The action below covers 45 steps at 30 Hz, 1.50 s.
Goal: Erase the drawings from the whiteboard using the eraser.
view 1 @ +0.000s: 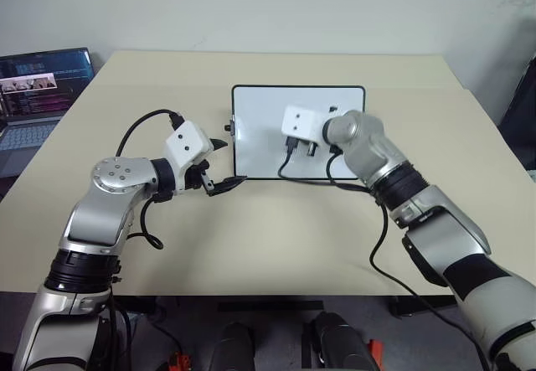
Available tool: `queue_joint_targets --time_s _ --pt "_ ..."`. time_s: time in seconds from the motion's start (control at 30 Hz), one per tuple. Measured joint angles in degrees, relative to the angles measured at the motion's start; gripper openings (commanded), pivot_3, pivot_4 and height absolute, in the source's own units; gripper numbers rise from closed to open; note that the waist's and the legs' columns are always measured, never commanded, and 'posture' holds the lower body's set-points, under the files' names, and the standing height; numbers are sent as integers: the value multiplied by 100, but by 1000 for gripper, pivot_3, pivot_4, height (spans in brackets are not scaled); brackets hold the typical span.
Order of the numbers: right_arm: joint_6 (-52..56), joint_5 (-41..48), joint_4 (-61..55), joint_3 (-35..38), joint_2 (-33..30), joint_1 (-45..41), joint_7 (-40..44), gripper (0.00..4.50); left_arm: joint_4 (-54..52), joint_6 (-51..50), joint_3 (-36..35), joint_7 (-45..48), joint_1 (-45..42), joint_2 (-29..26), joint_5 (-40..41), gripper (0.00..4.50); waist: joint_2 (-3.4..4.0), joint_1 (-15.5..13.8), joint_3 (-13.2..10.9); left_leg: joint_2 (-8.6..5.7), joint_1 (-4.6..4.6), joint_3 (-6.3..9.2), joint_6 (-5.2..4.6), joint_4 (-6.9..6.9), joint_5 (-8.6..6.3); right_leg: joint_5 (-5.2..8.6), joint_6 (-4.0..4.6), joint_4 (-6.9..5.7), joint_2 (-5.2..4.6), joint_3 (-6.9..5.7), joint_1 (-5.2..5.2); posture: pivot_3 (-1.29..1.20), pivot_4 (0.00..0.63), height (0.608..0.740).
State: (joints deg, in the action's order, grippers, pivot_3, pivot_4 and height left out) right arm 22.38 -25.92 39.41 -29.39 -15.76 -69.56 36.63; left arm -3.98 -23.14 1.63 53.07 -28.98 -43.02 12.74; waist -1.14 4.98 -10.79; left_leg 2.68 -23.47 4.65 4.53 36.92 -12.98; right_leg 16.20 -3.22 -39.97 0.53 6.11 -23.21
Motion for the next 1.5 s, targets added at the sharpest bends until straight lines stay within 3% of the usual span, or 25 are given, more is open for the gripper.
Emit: queue_joint_targets --time_s 0.2,0.57,0.8,1.0,1.13,1.27,1.5 --pt "-204 -4 213 8 -1 -58 -37 1175 0 0 0 -3 0 6 0 4500 0 2 0 0 3 0 -1 1 1 0 0 -1 0 0 2 0 150 740" --pt "2 -27 -1168 -400 -151 771 1366 1174 2 5 14 -1 -3 53 2 4500 3 3 -2 0 0 1 -1 -10 0 3 3 3 0 -2 -2 0 150 740" --pt "452 726 -2380 764 -843 778 1746 1174 65 27 17 34 -126 58 20 4500 3 -19 -3 1 -16 16 -1 -12 0 6 7 13 -1 -19 -5 0 150 740" --pt "368 1168 -3057 1726 -2243 1416 2019 1174 251 148 -23 139 -323 45 70 4500 1 -87 -2 1 -32 25 -2 -18 -1 6 7 56 -5 -35 2 0 150 740" --pt "244 1499 -2991 1886 -2319 2100 2004 1174 367 221 37 156 -378 76 62 4500 18 -6 -13 1 -36 17 -2 -22 0 6 8 54 -5 -23 -8 0 150 740" --pt "153 1823 -2959 2353 -2414 2162 1777 1174 369 250 37 161 -447 80 65 4500 25 5 -18 1 -34 18 -2 -24 0 6 8 54 -5 -25 -7 0 150 740" --pt "103 1869 -3064 2302 -2468 2337 1708 1174 485 372 39 152 -508 153 39 4500 25 -12 -18 0 -35 18 -2 -22 0 6 8 56 -5 -25 -6 0 150 740"
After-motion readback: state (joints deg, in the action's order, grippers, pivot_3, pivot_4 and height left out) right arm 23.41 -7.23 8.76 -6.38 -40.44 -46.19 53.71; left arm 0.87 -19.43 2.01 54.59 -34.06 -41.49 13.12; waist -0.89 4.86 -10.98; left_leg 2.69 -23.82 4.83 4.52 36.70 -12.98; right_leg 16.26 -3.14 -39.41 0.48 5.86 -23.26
